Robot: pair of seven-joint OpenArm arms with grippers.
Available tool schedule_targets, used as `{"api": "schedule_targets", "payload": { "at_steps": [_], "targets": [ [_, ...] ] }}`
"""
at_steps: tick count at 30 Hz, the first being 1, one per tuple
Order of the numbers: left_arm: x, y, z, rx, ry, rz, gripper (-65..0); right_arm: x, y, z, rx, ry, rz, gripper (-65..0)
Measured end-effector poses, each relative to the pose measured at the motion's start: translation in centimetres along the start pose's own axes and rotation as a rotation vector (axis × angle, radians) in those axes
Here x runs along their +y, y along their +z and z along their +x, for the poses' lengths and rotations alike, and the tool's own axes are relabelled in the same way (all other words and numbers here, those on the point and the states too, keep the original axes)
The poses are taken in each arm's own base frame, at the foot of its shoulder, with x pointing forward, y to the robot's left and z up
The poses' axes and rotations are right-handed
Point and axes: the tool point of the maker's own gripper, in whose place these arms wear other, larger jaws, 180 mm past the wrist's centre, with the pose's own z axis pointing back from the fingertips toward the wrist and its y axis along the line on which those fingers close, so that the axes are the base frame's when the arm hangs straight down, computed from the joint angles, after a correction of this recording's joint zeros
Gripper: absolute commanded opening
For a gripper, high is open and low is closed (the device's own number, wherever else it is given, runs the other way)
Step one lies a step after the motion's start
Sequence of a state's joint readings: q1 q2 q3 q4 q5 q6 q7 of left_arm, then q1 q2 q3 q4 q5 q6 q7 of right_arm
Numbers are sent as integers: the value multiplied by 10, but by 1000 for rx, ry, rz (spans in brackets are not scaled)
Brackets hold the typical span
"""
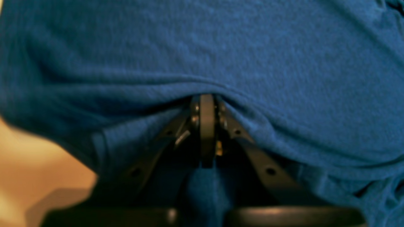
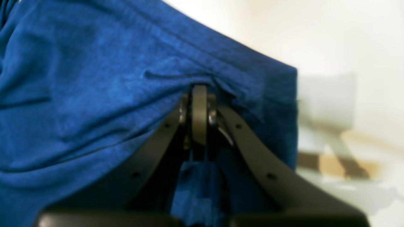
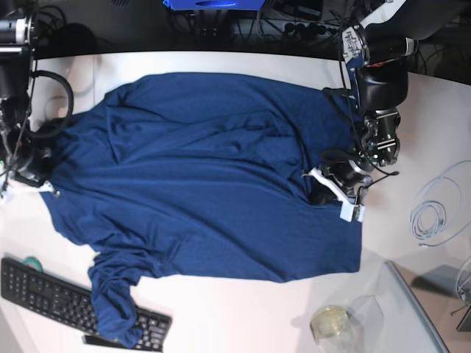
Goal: Layout the t-shirt on the table in an organized manner, then fold the t-shirt properly
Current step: 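Grasp the shirt corners and pull them apart with both grippers, then release the shirt and raise the left gripper toward the shirt corner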
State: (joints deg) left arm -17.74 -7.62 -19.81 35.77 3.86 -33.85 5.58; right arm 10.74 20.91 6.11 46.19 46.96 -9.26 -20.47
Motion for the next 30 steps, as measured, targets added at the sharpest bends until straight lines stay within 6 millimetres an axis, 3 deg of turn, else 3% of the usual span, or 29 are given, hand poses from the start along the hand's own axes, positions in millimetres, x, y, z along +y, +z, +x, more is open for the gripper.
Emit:
{"api": "schedule_targets", "payload": {
  "at_steps": [4,6,11,14,16,18,20,22,27,30],
  "targets": [
    [-1,0,5,15,-27,3,-650,-9,1,14,-18,9,-28,-650],
    [1,3,7,34,-65,19,-650,-4,13,20,-47,48,-12,-650],
    [15,40,4,31,-97,69,-650,57,74,41,-224,169,193,-650],
    [34,80,4,7,-83,126,-650,84,105,22,-222,213,299,-539],
    [44,105,-5,13,-81,173,-650,79,111,-5,-160,206,303,-425],
    [38,120,-23,26,-79,168,-650,65,111,-19,-139,158,280,-374],
    [31,127,-49,85,-61,162,-650,48,103,-25,-123,116,236,-375],
    [17,124,-60,85,-19,140,-650,27,89,-25,-119,126,159,-410],
    [0,112,-48,31,5,105,-650,-4,66,-35,-66,149,49,-528],
    [2,113,-61,61,22,111,-650,-13,55,-40,-39,127,24,-537]
  ]
}}
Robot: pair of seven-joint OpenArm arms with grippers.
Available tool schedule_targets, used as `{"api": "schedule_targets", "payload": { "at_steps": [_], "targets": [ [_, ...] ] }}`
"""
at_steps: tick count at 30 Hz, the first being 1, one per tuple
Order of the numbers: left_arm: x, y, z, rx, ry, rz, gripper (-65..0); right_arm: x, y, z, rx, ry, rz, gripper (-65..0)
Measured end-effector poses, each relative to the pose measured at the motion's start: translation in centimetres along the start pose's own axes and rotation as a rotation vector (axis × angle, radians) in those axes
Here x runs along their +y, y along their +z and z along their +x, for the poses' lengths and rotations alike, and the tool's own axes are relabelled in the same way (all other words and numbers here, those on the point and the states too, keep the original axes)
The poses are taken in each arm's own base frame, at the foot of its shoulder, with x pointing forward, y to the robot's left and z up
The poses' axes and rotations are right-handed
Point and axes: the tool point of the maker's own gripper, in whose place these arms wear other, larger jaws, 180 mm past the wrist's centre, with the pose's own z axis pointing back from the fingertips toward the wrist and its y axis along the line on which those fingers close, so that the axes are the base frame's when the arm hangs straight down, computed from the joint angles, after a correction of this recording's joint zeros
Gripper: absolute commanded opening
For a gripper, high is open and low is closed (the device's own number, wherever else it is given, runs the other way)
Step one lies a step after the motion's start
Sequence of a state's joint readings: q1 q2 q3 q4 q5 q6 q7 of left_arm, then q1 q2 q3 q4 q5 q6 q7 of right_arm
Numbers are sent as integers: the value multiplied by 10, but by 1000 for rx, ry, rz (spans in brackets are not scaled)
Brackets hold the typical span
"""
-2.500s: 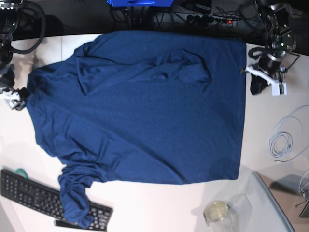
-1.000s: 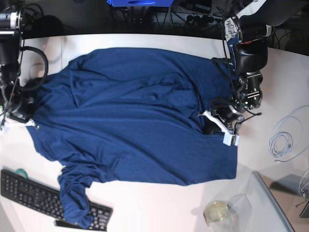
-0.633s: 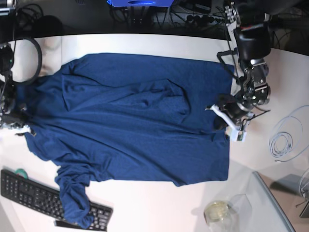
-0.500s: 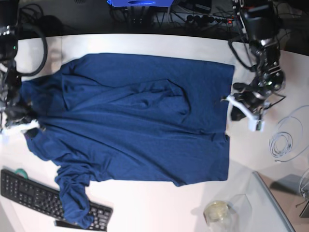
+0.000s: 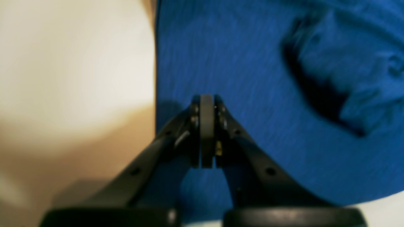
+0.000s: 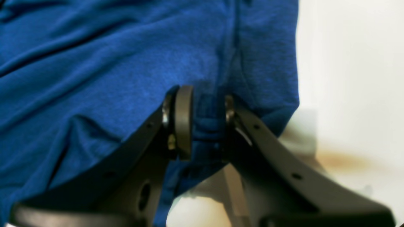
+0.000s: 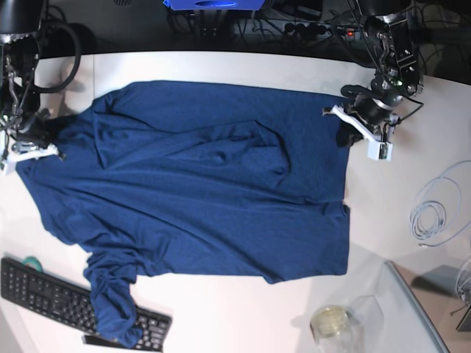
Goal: Layout the t-shirt on the table in an organized manner, then fold the t-shirt properly
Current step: 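Release the shirt and raise the left gripper toward the shirt corner, then grasp the shoulder corners with both grippers and pull them outward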
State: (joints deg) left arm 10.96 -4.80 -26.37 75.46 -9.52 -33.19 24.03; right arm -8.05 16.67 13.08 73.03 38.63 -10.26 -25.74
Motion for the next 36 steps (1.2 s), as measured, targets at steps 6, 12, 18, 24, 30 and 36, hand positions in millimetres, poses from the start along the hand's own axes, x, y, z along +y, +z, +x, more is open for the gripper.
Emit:
{"api": "schedule_targets", "payload": {
  "at_steps": [6,12,18,24,30,36],
  "targets": [
    [7,8,-34,63,30,-8,-650,-22,-1,-23,43,1,-45,-537],
    [13,18,-40,71,21,13,-650,-21,12,-27,39,27,-32,-534],
    [12,28,-9,19,-57,33,-650,17,54,-7,-46,110,83,-368],
    [6,43,2,-15,-109,37,-650,23,63,-41,77,-1,48,-356],
    [15,48,-1,-10,-97,63,-650,26,61,-63,117,-219,-33,-357],
    [32,57,0,-18,-77,110,-650,40,44,-51,107,-251,-16,-363]
  ]
}}
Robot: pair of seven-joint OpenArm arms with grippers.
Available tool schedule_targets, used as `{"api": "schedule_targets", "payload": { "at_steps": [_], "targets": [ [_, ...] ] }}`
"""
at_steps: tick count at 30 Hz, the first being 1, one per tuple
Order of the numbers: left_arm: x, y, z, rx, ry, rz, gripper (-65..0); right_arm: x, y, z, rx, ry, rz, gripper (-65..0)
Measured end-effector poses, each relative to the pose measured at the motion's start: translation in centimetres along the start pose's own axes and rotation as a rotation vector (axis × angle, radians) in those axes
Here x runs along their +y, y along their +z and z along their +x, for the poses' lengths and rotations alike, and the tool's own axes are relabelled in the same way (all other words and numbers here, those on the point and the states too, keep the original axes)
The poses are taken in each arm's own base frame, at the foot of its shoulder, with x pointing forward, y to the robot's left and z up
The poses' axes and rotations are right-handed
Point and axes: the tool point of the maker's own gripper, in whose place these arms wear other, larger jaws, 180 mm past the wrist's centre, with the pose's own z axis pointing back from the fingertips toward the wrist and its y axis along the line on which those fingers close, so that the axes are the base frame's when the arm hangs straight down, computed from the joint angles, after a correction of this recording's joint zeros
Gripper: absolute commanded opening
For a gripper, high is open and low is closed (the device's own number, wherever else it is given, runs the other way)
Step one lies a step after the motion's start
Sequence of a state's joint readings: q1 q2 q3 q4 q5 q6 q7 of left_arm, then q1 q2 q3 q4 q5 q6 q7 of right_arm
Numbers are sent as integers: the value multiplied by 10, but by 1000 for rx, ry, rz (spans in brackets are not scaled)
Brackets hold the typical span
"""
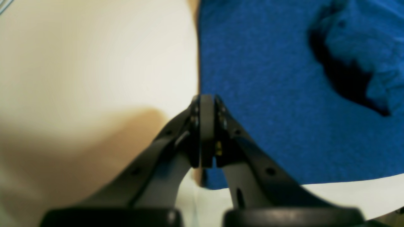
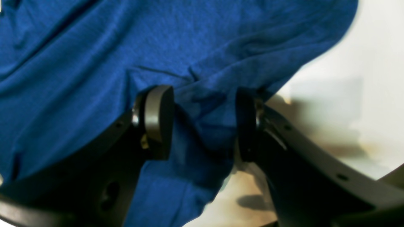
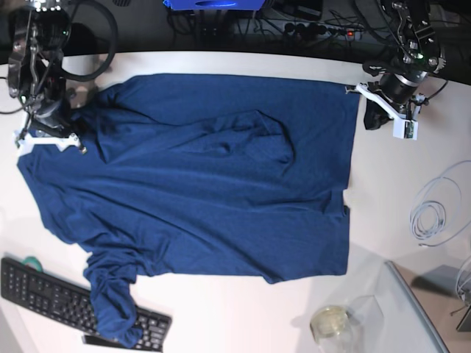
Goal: Layout the t-shirt on the table in an organized manner, then fold the t-shirt properly
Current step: 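Grasp the shoulder corners with both grippers and pull them outward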
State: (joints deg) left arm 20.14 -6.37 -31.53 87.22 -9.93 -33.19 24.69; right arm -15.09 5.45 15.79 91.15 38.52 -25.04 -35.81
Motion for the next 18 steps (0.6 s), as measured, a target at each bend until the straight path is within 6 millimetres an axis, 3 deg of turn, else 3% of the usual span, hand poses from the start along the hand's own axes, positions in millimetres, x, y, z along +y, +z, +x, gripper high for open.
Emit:
{"api": "schedule_targets", "payload": {
  "at_steps": [4,6,11,18],
  "targets": [
    [0,0,2,-5,-1,-2,-650,-16,-11,-12,43,-14,-53,-365],
    [0,0,1,-2,-4,-1,-650,-15,-10,-13,47,-26,-53,-365],
    [0,0,1,-3,-3,-1,-650,-23,4,-3,-2,-79,-102,-362],
    [0,0,1,-2,-3,-1,-650,-30,2,6,-64,-95,-132,-363]
  ]
}}
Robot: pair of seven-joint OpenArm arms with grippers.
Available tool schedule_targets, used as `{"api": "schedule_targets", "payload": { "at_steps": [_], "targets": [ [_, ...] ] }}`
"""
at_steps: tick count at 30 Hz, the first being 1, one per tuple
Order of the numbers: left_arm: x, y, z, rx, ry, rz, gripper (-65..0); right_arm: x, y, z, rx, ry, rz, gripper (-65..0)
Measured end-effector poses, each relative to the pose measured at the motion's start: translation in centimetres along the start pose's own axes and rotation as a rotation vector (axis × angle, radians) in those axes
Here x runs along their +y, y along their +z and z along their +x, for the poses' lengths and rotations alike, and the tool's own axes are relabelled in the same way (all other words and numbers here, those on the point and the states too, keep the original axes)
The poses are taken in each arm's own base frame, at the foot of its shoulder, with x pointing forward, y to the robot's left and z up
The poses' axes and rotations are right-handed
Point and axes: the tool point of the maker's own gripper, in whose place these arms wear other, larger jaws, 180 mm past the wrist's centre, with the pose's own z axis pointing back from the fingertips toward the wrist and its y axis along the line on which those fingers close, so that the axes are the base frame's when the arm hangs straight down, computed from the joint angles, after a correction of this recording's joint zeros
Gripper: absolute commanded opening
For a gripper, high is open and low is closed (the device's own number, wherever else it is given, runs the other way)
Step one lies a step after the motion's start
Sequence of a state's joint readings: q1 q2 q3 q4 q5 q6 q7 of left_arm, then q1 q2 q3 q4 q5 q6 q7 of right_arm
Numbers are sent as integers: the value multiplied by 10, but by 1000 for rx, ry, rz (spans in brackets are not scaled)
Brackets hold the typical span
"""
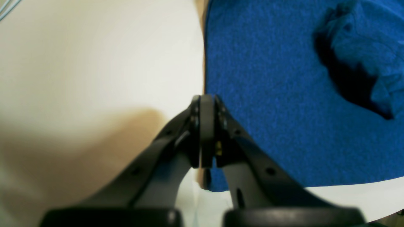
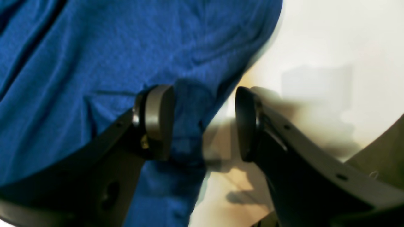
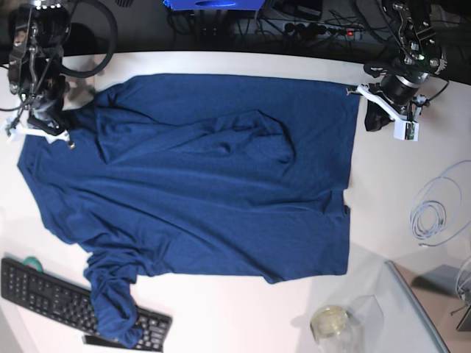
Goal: Layout the t-shirt on the table in an organized manner, then fold the t-shirt properly
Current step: 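Grasp the shoulder corners with both grippers and pull them outward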
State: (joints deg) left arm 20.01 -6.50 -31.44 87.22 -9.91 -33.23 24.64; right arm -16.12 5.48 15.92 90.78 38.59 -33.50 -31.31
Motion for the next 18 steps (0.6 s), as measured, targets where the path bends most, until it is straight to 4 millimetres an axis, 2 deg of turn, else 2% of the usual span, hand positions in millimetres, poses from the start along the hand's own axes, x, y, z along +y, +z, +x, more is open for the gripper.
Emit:
{"api": "schedule_targets", "payload": {
  "at_steps": [3,6,9,12,15,18],
  "targets": [
    [-1,0,-1,1,2,-1,-650,-6,-9,-9,36,-8,-29,-363],
    [-1,0,0,0,2,-1,-650,-3,-13,-9,43,-13,-27,-369],
    [-1,-1,-2,3,5,-2,-650,0,-13,-7,36,-9,-17,-455],
    [0,-3,-12,27,22,-3,-650,0,-13,-7,36,-9,-17,-555],
    [0,-4,-19,46,32,-4,-650,1,-13,-7,36,-9,-16,-603],
    [0,-5,-18,43,33,-4,-650,2,-13,-6,35,-10,-13,-650]
  ]
}}
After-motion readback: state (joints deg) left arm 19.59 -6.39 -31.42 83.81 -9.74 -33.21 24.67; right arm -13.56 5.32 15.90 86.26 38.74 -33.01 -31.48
